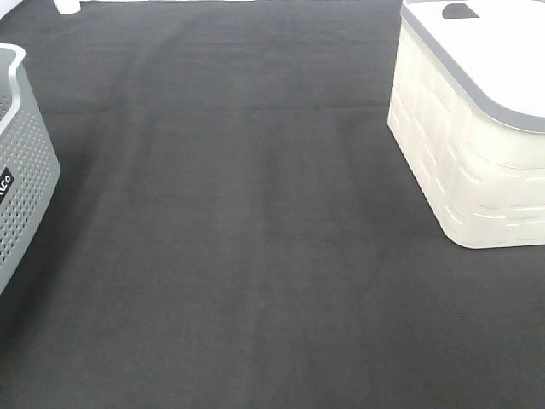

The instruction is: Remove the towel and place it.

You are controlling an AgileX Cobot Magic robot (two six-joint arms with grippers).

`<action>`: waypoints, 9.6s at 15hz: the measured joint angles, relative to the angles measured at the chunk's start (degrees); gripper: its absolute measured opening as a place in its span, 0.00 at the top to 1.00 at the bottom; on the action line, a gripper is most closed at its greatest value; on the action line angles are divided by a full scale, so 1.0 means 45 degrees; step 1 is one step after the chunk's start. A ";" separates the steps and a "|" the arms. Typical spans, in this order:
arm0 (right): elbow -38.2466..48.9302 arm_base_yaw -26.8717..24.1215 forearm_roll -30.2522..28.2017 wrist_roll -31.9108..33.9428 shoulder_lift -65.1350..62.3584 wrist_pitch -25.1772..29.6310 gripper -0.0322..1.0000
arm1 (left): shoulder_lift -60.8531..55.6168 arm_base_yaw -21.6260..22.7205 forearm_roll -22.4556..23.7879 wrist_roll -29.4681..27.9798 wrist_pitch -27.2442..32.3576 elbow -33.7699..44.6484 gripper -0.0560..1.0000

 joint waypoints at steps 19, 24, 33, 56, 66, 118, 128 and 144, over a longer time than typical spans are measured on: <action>0.0000 0.0000 0.0649 0.0000 0.0000 0.0000 0.25 | -0.2215 -0.4202 0.0216 0.2776 -0.4189 -0.4915 0.95; 0.0000 0.0000 0.2445 -0.1426 0.0076 -0.0102 0.25 | -0.1133 -0.4316 -0.2088 0.3285 -0.5399 -0.6353 0.95; -0.0127 0.0000 0.4571 -0.4151 0.2839 -0.3425 0.25 | 0.0688 -0.7690 -0.3578 0.8212 -0.3807 -0.7589 0.95; 0.1833 0.0204 1.7647 -2.0665 1.1001 -0.4902 0.29 | 0.1299 -0.9295 -0.4189 1.0301 -0.0980 -0.3603 0.95; -0.1070 0.9944 2.1416 -2.4841 1.8577 -1.2809 0.29 | 0.1299 -0.9295 -0.4151 1.0262 -0.0777 -0.3603 0.95; -0.6761 0.7779 2.1505 -2.4077 2.4930 -1.1497 0.34 | 0.1299 -0.9295 -0.3094 1.0491 -0.0064 -0.3603 0.95; -0.6786 0.7779 2.1505 -2.4688 2.5821 -1.1090 0.90 | 0.1299 -0.9295 -0.3094 1.0491 -0.0102 -0.3603 0.95; -0.9740 0.7779 0.0738 -0.7499 2.1021 -0.2788 0.95 | 0.1311 -0.8111 -0.2852 0.3336 -0.1617 -0.6303 0.95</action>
